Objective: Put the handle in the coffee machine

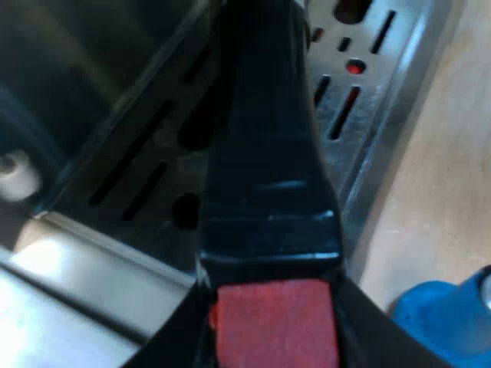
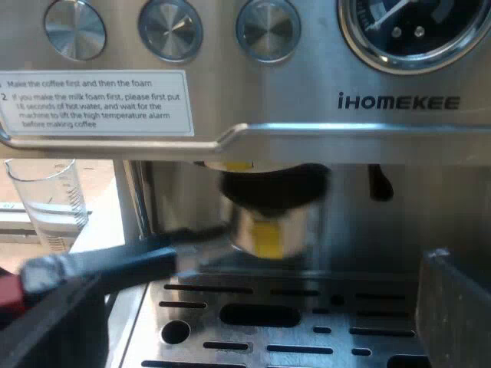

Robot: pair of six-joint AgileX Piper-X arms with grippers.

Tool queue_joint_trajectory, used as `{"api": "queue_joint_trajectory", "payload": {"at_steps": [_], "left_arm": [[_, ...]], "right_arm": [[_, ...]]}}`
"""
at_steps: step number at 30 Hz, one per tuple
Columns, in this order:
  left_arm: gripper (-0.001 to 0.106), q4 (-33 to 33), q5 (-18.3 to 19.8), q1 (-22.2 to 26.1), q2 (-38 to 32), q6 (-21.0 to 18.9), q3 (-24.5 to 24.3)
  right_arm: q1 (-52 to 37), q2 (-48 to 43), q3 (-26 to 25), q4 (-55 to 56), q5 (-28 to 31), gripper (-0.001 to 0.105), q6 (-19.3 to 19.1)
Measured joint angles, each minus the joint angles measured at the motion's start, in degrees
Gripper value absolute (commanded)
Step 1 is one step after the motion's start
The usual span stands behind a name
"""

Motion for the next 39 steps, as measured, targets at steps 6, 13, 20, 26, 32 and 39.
{"api": "queue_joint_trajectory", "payload": {"at_steps": [6,13,20,26,32,39], "left_arm": [[0.000,-0.19,0.63,0.77,-0.02,0.83,0.00],[0.000,-0.19,0.94,0.74,-0.02,0.83,0.00],[0.000,0.36,1.31,0.74,-0.02,0.83,-0.36],[0.000,4.15,1.75,0.74,-0.02,2.05,-4.18],[0.000,8.02,1.89,0.74,-0.02,5.36,-5.19],[0.000,8.73,1.71,0.74,-0.30,5.93,-5.19]], "right_arm": [[0.00,0.00,0.00,0.00,0.00,0.082,0.00],[0.00,0.00,0.00,0.00,0.00,0.082,0.00],[0.00,0.00,0.00,0.00,0.00,0.082,0.00],[0.00,0.00,0.00,0.00,0.00,0.082,0.00],[0.00,0.00,0.00,0.00,0.00,0.082,0.00],[0.00,0.00,0.00,0.00,0.00,0.082,0.00]]}}
